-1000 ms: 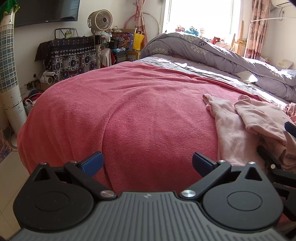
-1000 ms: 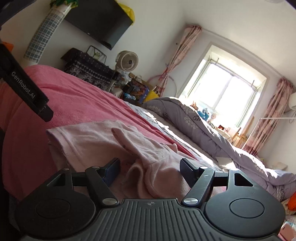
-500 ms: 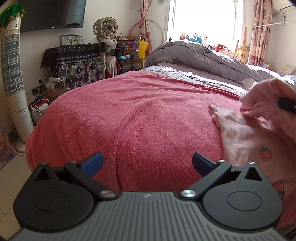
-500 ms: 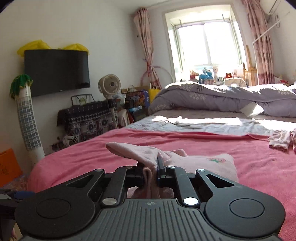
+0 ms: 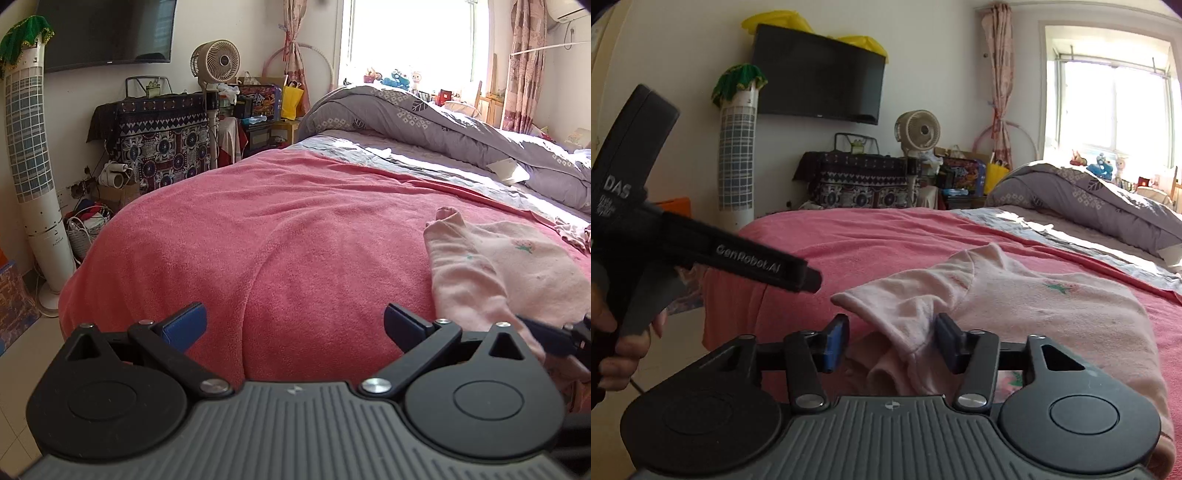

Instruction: Fold clothes

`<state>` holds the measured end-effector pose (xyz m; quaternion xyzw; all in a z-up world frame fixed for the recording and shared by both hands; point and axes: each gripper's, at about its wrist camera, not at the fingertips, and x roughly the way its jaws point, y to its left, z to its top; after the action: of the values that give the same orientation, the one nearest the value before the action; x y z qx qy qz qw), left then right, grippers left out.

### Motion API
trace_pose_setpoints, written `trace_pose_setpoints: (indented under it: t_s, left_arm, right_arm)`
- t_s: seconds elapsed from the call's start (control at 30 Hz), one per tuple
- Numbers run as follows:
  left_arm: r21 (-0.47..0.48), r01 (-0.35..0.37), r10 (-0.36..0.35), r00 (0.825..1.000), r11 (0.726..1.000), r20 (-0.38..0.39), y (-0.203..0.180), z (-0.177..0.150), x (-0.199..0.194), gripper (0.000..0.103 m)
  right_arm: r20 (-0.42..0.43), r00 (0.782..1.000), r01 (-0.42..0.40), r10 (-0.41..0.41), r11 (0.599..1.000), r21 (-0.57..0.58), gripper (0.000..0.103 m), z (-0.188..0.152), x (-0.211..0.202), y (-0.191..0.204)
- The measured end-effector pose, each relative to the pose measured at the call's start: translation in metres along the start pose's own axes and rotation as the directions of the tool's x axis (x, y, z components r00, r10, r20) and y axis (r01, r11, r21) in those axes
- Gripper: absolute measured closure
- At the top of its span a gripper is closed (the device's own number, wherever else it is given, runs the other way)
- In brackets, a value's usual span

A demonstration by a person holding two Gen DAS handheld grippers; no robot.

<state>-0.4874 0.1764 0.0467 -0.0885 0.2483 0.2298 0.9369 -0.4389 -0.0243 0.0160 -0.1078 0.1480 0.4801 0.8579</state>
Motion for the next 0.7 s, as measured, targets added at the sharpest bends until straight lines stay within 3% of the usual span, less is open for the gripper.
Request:
trace_pose_setpoints:
  t_s: [0.1, 0.13, 0.27, 0.37, 0.47, 0.53, 0.6, 0.7]
  left_arm:
    - [0.045, 0.044, -0.046, 0.998, 0.998, 0.051, -0.016, 0.015, -0.004, 0.000]
    - [0.061, 0.057, -0.062, 0.996, 0.996, 0.067, -0.021, 0.020, -0.005, 0.000]
    - [0.136, 0.123, -0.139, 0.984, 0.983, 0.113, -0.053, 0.036, -0.006, 0.000]
    - [0.171, 0.199, -0.219, 0.969, 0.965, 0.111, -0.081, 0.039, -0.003, 0.000]
    - [0.204, 0.270, -0.290, 0.954, 0.941, 0.078, -0.110, 0.036, 0.005, 0.000]
    - [0.256, 0.277, -0.298, 0.954, 0.926, 0.045, -0.128, 0.027, 0.014, 0.000]
    - [0.307, 0.247, -0.264, 0.964, 0.919, 0.015, -0.136, 0.014, 0.023, 0.000]
    - [0.331, 0.212, -0.222, 0.975, 0.919, -0.007, -0.127, -0.007, 0.031, 0.000]
  right_arm:
    - [0.002, 0.994, -0.114, 0.114, 0.993, 0.035, 0.040, 0.000, -0.018, -0.013]
    - [0.026, 0.993, -0.116, 0.114, 0.991, 0.074, 0.040, 0.003, -0.027, -0.025]
    - [0.134, 0.989, 0.028, -0.061, 0.972, 0.234, 0.038, 0.018, -0.068, -0.084]
    - [0.061, 0.975, 0.189, -0.214, 0.939, 0.286, 0.039, 0.005, -0.070, -0.115]
    - [-0.050, 0.979, 0.204, -0.198, 0.944, 0.258, 0.043, -0.024, -0.060, -0.109]
    - [-0.026, 0.971, 0.239, -0.237, 0.962, 0.131, 0.043, -0.036, -0.065, -0.090]
    - [-0.038, 0.976, 0.219, -0.217, 0.971, 0.097, 0.043, -0.037, -0.070, -0.087]
    - [-0.064, 0.993, 0.103, -0.094, 0.982, 0.158, 0.043, -0.032, -0.081, -0.109]
